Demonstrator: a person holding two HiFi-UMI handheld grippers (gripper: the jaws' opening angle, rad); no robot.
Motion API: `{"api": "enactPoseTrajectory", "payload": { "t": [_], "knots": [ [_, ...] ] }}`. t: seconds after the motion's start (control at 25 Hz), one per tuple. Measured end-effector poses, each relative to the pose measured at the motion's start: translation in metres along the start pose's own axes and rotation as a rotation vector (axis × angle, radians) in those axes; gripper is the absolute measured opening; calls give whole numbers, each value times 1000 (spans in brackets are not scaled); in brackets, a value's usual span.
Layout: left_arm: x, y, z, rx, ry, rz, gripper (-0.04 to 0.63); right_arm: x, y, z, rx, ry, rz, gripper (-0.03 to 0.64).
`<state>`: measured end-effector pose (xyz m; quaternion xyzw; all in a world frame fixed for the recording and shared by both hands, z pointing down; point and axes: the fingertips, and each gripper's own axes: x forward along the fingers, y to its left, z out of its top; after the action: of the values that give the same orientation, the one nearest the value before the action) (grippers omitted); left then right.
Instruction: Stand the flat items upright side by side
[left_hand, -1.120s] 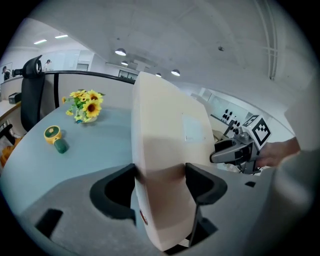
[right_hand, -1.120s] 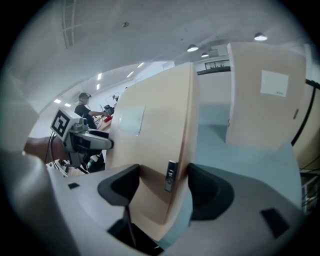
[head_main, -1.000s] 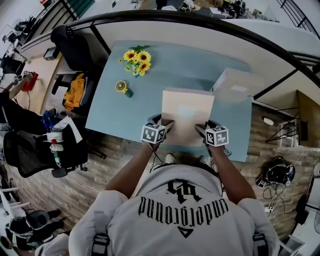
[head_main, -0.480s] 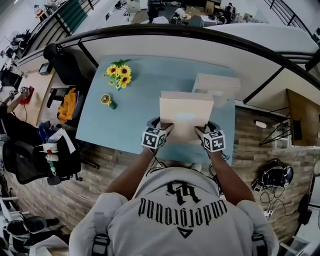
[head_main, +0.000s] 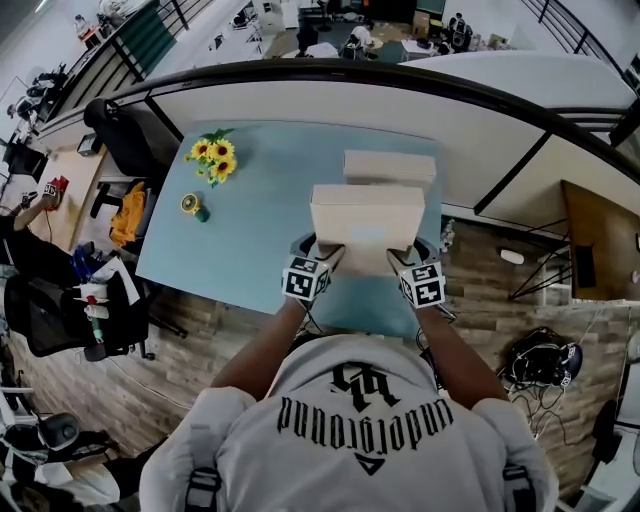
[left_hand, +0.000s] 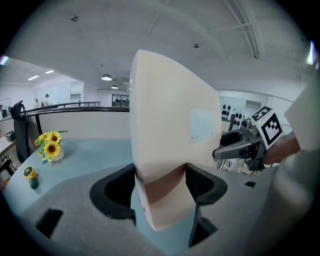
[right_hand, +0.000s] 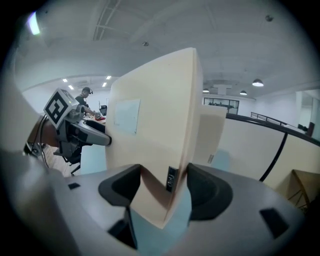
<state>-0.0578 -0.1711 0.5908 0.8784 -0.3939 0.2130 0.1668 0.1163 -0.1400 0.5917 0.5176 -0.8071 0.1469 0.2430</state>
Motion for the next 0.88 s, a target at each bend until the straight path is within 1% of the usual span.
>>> {"api": "enactPoseTrajectory", "payload": {
  "t": [0.16, 0.32, 0.68, 0.88],
  "knots": [
    [8, -24, 10, 46, -14, 31, 325, -13, -21, -7, -21, -36, -7, 290],
    [18, -36, 14, 82, -9, 48, 325, -16, -36, -12, -46, -51, -21, 287],
    [41, -29, 16, 122, 18, 66, 325, 1, -54, -13, -62, -56, -55, 287],
    [61, -20, 11, 114, 41, 58, 325, 16, -60, -10, -71, -42, -62, 285]
  ]
}}
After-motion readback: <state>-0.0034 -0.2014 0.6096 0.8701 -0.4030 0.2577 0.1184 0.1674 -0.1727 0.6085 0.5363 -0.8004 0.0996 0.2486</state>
